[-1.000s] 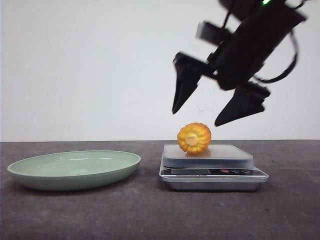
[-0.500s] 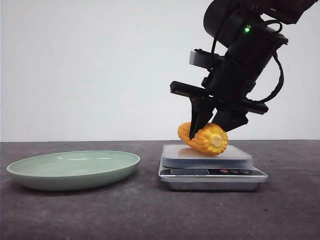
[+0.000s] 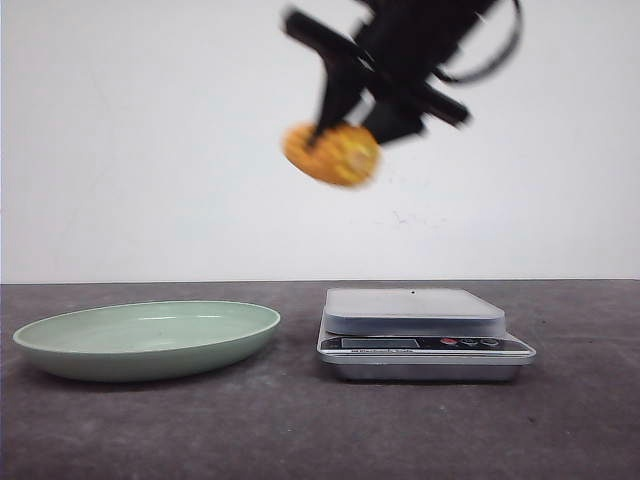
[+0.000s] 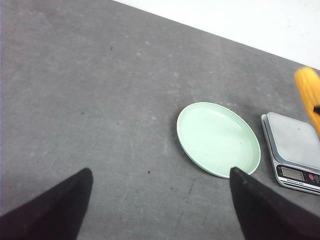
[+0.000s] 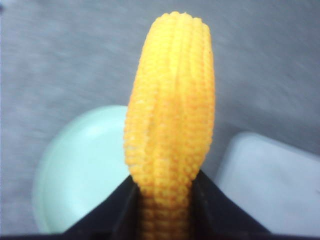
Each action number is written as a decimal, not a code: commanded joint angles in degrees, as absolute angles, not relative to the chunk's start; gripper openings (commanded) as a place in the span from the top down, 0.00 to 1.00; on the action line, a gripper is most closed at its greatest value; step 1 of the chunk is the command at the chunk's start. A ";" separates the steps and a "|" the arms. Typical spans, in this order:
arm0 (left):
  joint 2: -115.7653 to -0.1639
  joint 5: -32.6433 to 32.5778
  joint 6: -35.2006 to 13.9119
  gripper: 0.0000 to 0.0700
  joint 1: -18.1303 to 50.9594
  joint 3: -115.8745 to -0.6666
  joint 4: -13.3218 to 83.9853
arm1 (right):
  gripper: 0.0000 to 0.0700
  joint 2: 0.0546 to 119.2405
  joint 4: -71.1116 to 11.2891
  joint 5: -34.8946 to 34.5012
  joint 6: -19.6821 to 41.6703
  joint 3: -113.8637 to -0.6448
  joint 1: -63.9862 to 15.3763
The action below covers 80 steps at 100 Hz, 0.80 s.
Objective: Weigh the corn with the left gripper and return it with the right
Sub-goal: 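Lift the corn with the right gripper and lower it onto the plate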
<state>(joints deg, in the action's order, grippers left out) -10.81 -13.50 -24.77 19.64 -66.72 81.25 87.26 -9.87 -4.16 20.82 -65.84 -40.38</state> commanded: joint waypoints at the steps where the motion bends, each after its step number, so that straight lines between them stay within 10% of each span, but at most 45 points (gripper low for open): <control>1: -10.74 -13.47 -24.08 0.28 19.73 -67.40 80.73 | 1.00 90.43 -9.54 -2.92 20.64 -69.78 -43.75; 60: -10.74 -13.45 -24.08 0.28 19.73 -67.40 78.50 | 0.99 115.37 -12.21 -1.72 27.49 -82.48 -50.26; 80: -10.74 -13.45 -24.05 0.28 19.73 -67.40 78.70 | 0.42 116.64 -11.57 -2.09 28.05 -82.48 -50.98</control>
